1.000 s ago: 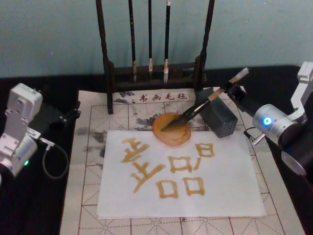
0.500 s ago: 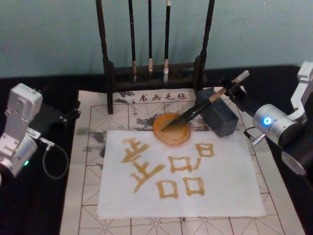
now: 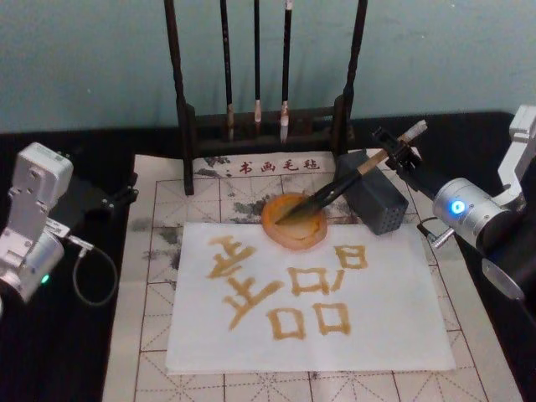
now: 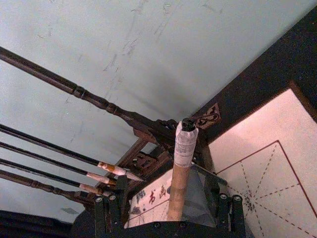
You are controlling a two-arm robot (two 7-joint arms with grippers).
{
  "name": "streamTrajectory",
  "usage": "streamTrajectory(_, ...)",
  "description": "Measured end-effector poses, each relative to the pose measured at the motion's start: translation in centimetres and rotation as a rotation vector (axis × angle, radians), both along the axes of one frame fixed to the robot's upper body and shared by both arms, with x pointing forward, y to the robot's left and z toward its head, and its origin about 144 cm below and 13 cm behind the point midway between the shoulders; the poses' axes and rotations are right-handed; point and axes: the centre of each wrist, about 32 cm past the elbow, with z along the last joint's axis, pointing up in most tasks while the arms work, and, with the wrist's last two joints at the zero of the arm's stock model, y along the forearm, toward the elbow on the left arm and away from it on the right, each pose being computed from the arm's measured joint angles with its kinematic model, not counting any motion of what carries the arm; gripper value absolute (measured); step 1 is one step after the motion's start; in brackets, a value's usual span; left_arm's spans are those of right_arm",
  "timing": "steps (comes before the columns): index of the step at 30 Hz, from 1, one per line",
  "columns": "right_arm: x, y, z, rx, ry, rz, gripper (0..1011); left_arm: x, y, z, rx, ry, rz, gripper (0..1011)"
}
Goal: Pick up the brush from the inkstone, write on the paper, then place the brush back to its original position.
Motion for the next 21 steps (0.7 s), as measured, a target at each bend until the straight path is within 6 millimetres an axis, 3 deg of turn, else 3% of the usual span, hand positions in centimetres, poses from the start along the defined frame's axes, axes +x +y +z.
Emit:
streamTrajectory(12, -0.4, -0.5, -0.1, -0.011, -0.008, 0.011, 1002, 0.0, 0.0, 0.0, 0.0, 0.0, 0.0, 1001)
streamTrajectory(21, -3.3, -2.4, -0.5, -0.067, -0.066, 0.062, 1002, 0.0, 0.0, 0.0, 0.0, 0.0, 0.0, 1001)
